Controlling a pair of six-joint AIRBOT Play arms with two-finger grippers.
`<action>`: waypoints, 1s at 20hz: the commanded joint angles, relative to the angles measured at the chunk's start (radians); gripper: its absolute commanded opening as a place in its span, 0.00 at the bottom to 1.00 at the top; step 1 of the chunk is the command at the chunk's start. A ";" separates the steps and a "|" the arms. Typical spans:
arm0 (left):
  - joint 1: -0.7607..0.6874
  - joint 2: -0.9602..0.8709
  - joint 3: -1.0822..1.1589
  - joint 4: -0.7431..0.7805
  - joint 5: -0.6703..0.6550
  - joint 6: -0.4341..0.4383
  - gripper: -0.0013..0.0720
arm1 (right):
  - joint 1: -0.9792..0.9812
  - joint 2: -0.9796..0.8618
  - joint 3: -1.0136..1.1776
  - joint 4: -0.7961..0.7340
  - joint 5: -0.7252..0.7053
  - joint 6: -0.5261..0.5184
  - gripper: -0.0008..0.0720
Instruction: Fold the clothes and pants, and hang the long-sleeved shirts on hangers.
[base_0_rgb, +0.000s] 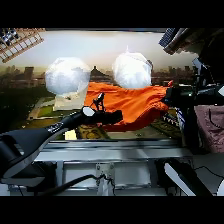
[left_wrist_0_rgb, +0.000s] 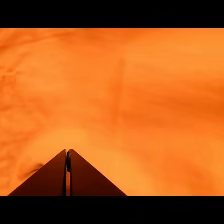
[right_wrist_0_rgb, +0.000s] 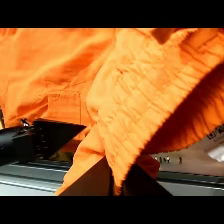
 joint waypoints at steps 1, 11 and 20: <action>-0.029 -0.099 0.071 -0.208 -0.082 0.126 0.02 | -0.001 -0.001 0.020 -0.017 0.029 -0.024 0.04; -0.117 -0.260 0.142 -0.540 -0.066 0.148 0.02 | 0.036 -0.110 0.020 -0.003 -0.038 -0.137 0.04; -0.027 -0.215 0.142 -0.488 -0.327 0.308 0.03 | 0.067 -0.110 0.020 0.004 -0.081 -0.171 0.04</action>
